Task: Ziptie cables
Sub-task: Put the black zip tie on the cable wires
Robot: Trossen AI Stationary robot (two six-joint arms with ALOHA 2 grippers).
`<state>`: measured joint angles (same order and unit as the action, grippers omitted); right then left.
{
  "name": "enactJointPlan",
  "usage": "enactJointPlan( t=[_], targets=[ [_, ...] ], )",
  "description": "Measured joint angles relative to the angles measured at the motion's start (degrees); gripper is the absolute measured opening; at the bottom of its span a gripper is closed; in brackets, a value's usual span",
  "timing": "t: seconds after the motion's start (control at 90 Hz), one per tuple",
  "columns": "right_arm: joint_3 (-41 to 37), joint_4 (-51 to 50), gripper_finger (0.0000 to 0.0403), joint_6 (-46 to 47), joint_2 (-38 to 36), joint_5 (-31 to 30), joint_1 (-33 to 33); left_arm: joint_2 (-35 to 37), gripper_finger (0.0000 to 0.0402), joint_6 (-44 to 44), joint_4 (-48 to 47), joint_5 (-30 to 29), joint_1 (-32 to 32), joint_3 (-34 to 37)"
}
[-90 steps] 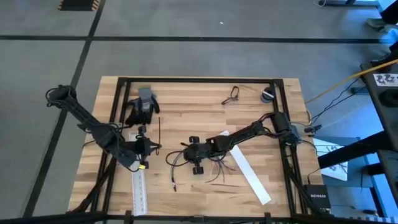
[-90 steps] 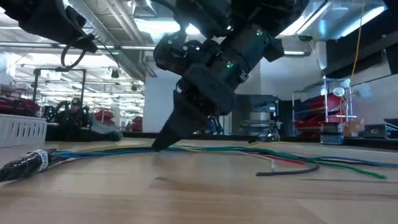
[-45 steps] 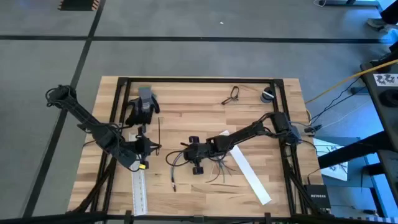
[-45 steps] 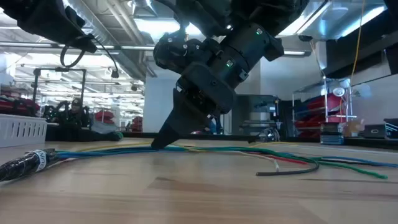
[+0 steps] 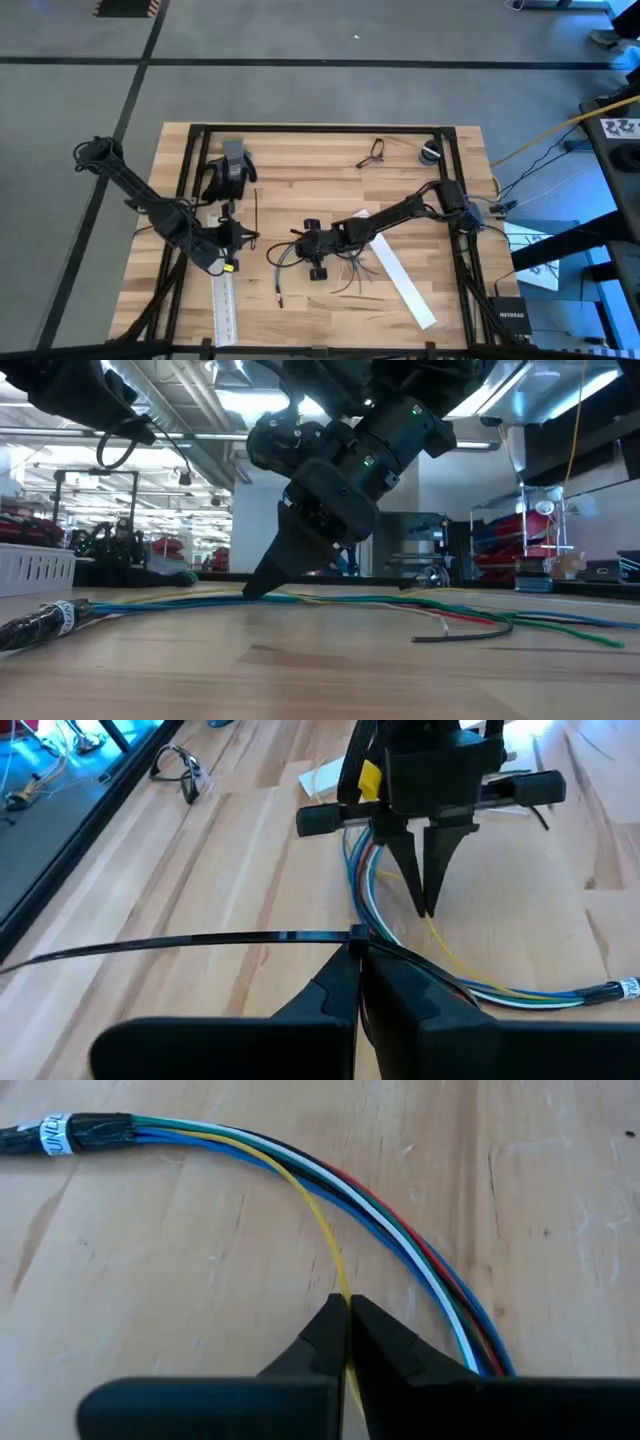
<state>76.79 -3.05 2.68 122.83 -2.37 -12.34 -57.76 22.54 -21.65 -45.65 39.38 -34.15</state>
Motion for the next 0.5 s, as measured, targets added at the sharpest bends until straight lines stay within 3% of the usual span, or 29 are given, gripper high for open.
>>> enactJointPlan(
  t=[0.5],
  targets=[
    [0.0, 2.9, 0.0, 0.0, 0.0, 0.0, 0.0, 0.0, 0.0, 0.7, 0.0, 0.0, 0.0, 0.0]
  ],
)
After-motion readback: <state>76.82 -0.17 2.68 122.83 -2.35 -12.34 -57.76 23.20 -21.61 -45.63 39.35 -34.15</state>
